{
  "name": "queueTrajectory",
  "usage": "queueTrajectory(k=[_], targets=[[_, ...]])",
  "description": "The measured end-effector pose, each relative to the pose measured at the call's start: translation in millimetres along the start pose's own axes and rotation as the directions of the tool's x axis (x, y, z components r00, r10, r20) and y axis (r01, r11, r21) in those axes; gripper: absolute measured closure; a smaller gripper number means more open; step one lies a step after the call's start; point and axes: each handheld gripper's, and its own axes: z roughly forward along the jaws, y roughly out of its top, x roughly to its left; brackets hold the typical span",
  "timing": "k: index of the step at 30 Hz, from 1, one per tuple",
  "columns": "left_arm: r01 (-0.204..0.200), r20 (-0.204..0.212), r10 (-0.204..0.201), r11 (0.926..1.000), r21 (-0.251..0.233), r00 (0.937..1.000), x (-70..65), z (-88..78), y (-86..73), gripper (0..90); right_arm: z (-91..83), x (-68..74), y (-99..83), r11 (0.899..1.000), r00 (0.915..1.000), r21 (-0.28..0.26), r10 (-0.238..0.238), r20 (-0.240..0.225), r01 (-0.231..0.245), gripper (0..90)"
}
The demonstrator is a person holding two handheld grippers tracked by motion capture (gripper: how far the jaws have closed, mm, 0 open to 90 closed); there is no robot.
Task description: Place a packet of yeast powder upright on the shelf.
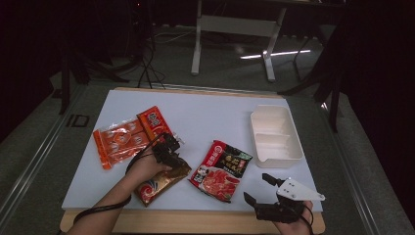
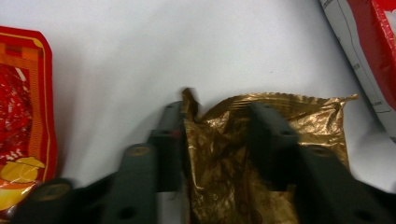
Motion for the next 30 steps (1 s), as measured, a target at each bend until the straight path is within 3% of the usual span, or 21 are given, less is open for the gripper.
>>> queueTrajectory(k=[1, 3, 5, 7, 9, 14, 15, 17, 19, 20, 23, 25, 30], targets=[[-0.003, -0.001, 0.003, 1.0, 0.0, 1.0, -0.3, -0.4, -0.4, 78.3, -0.3, 0.3, 0.1, 1.0, 1.0, -0.001, -0.003, 0.006, 0.003, 14.2], [-0.015, 0.0, 0.015, 0.9998, -0.011, 0.9999, -1.6, -0.2, -1.8, 85.9, -1.3, 0.3, 0.3, 1.0, 1.0, -0.004, -0.002, 0.005, 0.002, 14.2], [-0.016, 0.007, 0.016, 0.9997, -0.018, 0.9998, -0.8, -0.3, -2.8, 87.5, -1.8, 0.6, 0.6, 1.0, 0.9999, -0.005, -0.006, 0.01, 0.006, 14.2], [0.027, 0.048, -0.025, 0.9985, -0.048, 0.9985, 5.2, -2.7, -6.2, 87.8, -2.0, 0.2, 0.7, 1.0, 0.9999, -0.007, -0.004, 0.01, 0.004, 14.5], [0.04, 0.068, -0.036, 0.9967, -0.07, 0.9971, 8.4, -7.0, -8.1, 88.2, -2.8, -0.5, 0.9, 1.0, 0.9999, -0.01, -0.004, 0.012, 0.004, 15.5], [0.073, 0.072, -0.065, 0.9889, -0.129, 0.9953, 13.6, -21.9, -15.6, 88.2, -4.8, -3.0, 1.6, 0.999, 0.9998, -0.031, 0.021, -0.002, -0.021, 15.5], [0.068, 0.06, -0.06, 0.9867, -0.148, 0.9964, 13.9, -26.4, -17.3, 88.3, -4.6, -2.6, 1.9, 0.999, 0.9998, -0.034, 0.021, 0.0, -0.021, 15.5], [0.104, 0.097, -0.087, 0.9765, -0.189, 0.9915, 16.8, -36.0, -21.1, 88.3, -4.8, -1.4, 3.0, 0.999, 1.0, -0.037, 0.008, 0.002, -0.008, 15.5], [0.1, 0.099, -0.08, 0.9717, -0.214, 0.9919, 17.4, -45.0, -23.5, 88.3, -4.9, -0.9, 3.2, 0.999, 1.0, -0.047, 0.002, -0.004, -0.003, 15.4], [0.11, 0.097, -0.089, 0.9647, -0.239, 0.9913, 17.3, -52.0, -25.2, 88.3, -4.8, -0.8, 3.3, 0.999, 1.0, -0.048, 0.002, -0.008, -0.002, 15.3], [0.114, 0.109, -0.086, 0.9532, -0.28, 0.9903, 15.0, -68.2, -28.2, 88.5, -3.5, -0.6, 3.6, 0.999, 1.0, -0.046, 0.004, -0.008, -0.005, 12.3], [0.093, 0.1, -0.066, 0.9505, -0.296, 0.9928, 11.5, -78.3, -30.1, 88.6, -2.9, -0.3, 3.2, 1.0, 0.9998, -0.03, -0.001, -0.022, 0.0, 10.3], [0.08, 0.09, -0.052, 0.936, -0.343, 0.9946, -0.8, -98.1, -36.1, 88.7, -2.0, -0.6, 3.2, 0.999, 0.9996, -0.034, 0.004, -0.028, -0.005, 10.4]])
